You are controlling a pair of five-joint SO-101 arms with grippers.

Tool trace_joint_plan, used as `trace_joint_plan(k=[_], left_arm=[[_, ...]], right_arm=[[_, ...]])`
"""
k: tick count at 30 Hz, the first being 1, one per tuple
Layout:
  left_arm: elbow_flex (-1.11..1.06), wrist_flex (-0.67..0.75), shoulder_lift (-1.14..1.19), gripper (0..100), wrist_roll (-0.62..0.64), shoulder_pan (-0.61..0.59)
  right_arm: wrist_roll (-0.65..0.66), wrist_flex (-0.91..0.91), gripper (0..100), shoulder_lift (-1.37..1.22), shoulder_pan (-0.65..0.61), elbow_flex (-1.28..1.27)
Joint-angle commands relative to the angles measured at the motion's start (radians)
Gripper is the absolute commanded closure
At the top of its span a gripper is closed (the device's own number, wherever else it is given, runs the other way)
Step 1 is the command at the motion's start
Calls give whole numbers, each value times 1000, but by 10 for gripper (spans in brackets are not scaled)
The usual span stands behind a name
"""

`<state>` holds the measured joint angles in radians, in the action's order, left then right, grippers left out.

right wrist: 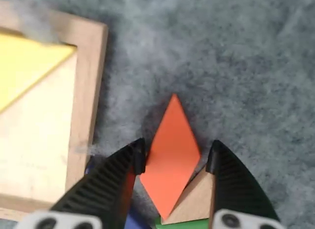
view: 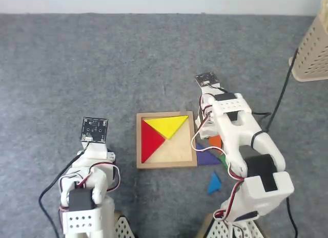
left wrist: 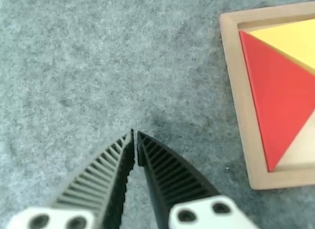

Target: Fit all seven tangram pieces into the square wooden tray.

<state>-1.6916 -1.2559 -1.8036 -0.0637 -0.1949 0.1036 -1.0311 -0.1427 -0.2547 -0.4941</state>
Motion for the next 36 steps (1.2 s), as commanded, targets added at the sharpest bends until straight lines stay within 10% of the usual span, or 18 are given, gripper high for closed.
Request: trace_joint_plan(k=[1,24,36], left_arm=[[7,-8,-20,988,-5,0],[7,-8,-20,988,-5,0],[7,-8,-20,988,-5,0]], right_arm=[[18,-16,850,12,21,11],[-17,-64,993,352,-54,28],[-255,-73,992,-15,-297,241]])
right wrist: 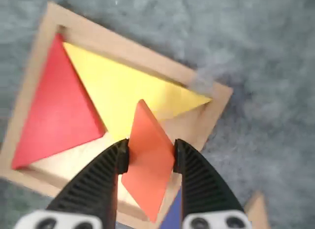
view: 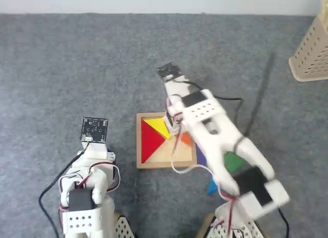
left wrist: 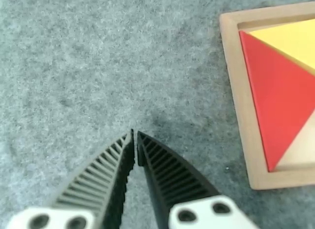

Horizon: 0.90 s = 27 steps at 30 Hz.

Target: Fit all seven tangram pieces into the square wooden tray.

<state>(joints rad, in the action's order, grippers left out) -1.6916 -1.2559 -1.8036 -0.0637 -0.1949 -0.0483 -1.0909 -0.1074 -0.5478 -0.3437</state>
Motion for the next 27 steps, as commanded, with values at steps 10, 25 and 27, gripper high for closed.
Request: trace_joint_plan(k=[10,25,27], left_arm=[[7,-8,-20,988,-5,0],[7,-8,-20,988,-5,0],[7,-8,-20,988,-5,0]], right_arm=[[-180,-13,992,-15,67,68],[-130,-13,903,33,65,31],[-130,-13,903,33,65,31]])
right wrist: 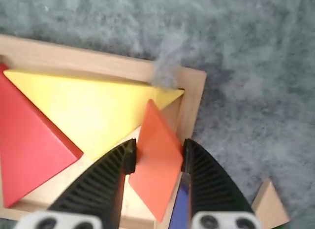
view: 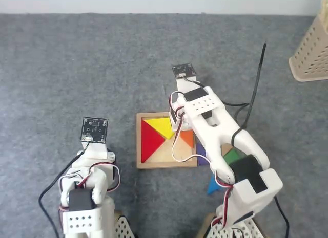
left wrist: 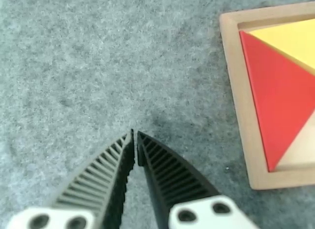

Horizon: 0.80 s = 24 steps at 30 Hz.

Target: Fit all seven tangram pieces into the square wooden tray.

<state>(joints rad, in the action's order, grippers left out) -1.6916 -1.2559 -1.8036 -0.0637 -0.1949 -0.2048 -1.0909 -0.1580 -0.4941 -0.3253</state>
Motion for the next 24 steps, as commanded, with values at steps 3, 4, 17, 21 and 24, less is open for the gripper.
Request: trace_joint_plan(k=[3,4,17,21,24], left_arm=[[7,-8,-20,988,-5,0],[7,-8,-20,988,-5,0],[7,-8,-20,988,-5,0],[7,-8,-20,988,-5,0],[7,-8,-20,988,-5,0]], right_arm=[[29,-13,902,84,12,12],[44,-13,902,84,12,11],[69,-38,806,84,-44,14],[69,-39,821,85,-42,14],[71,-42,821,134,-41,6]])
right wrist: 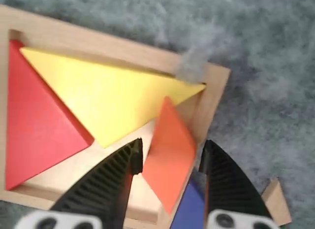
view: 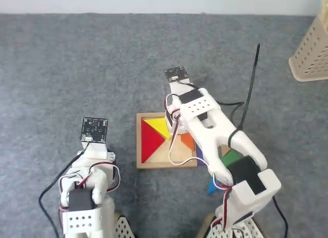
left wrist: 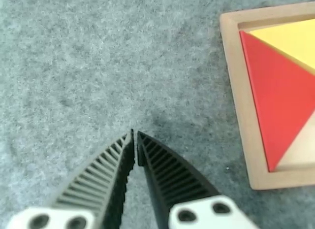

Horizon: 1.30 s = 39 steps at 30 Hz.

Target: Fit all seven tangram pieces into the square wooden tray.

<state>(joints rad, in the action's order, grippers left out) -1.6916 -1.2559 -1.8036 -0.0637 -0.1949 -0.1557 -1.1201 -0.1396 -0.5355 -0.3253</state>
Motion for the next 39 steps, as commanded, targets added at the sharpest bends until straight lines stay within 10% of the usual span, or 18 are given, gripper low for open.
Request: trace_joint_plan(k=[1,39], left_arm=[[7,-8,-20,988,-5,0],[7,-8,-20,988,-5,0]], right_arm=[[31,-19,821,140,1,-2],[187,311,980,188,48,-236]])
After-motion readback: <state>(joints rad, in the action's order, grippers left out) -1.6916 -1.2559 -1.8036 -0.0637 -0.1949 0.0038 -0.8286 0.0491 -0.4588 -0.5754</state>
